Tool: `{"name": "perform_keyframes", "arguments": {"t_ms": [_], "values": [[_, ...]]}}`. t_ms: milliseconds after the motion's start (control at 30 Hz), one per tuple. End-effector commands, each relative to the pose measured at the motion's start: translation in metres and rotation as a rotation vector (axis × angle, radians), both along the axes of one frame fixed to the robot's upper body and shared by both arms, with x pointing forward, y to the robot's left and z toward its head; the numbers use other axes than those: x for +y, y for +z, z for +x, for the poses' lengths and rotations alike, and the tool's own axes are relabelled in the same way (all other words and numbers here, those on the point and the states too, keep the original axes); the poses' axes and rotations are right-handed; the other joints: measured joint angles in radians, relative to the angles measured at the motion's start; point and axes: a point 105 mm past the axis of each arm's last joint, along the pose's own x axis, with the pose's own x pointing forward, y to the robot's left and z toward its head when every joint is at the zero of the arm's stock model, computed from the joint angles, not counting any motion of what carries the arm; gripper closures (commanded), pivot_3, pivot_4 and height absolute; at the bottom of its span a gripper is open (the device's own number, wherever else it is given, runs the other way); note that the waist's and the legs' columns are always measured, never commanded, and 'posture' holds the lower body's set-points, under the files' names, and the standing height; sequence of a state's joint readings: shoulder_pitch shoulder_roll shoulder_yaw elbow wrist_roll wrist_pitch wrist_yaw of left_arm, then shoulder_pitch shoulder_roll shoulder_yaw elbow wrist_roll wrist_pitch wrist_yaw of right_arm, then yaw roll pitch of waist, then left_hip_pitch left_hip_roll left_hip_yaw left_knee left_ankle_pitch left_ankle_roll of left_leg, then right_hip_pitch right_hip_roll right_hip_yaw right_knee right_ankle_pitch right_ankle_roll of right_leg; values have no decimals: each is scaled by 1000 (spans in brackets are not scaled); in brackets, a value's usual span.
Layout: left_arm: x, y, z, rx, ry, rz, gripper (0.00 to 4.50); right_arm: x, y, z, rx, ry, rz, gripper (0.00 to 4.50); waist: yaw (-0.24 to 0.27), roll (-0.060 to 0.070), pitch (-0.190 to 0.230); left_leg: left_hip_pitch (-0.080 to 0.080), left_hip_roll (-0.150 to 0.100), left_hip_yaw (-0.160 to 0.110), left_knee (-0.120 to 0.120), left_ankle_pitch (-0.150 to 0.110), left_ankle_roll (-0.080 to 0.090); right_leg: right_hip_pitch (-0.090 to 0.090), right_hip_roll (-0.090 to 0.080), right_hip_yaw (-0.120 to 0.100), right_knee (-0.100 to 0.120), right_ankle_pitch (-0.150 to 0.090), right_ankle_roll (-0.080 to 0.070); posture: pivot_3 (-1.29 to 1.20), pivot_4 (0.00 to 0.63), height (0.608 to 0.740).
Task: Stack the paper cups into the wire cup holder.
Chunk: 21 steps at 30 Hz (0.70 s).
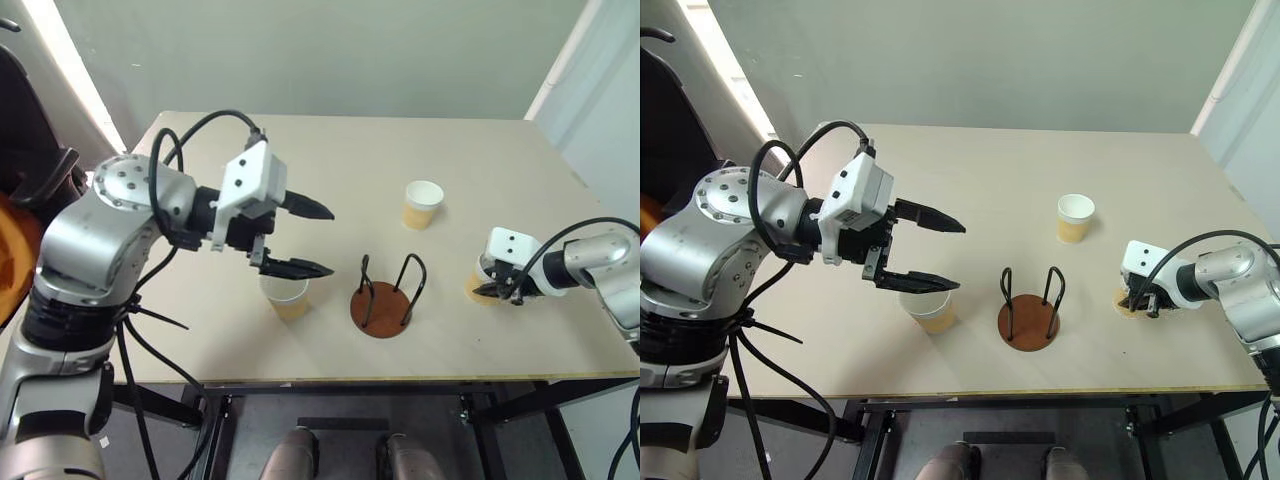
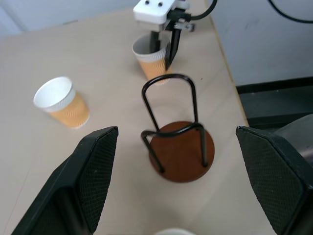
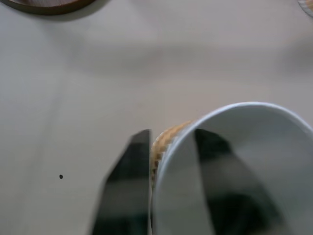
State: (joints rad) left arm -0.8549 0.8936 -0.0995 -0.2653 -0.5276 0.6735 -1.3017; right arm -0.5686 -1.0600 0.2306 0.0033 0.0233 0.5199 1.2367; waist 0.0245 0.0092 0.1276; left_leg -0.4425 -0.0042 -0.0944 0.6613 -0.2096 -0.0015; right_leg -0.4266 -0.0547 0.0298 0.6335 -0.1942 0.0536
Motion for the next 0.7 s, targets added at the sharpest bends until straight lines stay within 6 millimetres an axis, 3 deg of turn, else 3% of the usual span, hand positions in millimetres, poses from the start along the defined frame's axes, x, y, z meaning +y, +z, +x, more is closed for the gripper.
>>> {"name": "perform_keyframes", "arguments": {"t_ms": [33,133,200,267,300,400,700], "values": [[9,19,-4,-63,1,-14,349,2,50,-8,-80,74,12,4489,0,1,1,-1,0,0,0,0,0,0,0,0,0,0,0,0,150,740],[20,20,-1,-65,33,-10,349,16,93,-21,-122,184,59,4489,-2,2,1,-3,0,0,-1,0,-1,-2,0,0,-1,0,0,0,150,740],[27,21,-1,-64,53,-12,349,36,126,-30,-177,283,125,4489,-8,2,1,-2,0,0,-3,0,-1,-3,1,0,-1,-1,-1,0,150,740],[30,20,-1,-63,63,-11,349,51,143,-38,-200,361,163,4489,-10,1,1,-2,0,0,-6,0,-2,-5,2,1,-1,-2,-4,0,150,740],[30,19,-2,-61,63,-10,349,69,149,-45,-205,443,188,4489,-10,0,0,-1,1,0,-7,1,-3,-5,2,0,-1,-4,-5,0,150,740],[30,16,-3,-56,59,-11,349,108,144,-64,-174,658,178,4489,-13,0,0,0,2,-1,-11,1,-4,-5,3,-1,-1,-5,-7,0,150,740],[31,13,-1,-58,79,-15,349,133,111,-56,-106,779,115,4489,-11,0,0,-1,2,-2,-12,3,-5,-7,2,-1,0,-5,-8,0,150,740]]}}
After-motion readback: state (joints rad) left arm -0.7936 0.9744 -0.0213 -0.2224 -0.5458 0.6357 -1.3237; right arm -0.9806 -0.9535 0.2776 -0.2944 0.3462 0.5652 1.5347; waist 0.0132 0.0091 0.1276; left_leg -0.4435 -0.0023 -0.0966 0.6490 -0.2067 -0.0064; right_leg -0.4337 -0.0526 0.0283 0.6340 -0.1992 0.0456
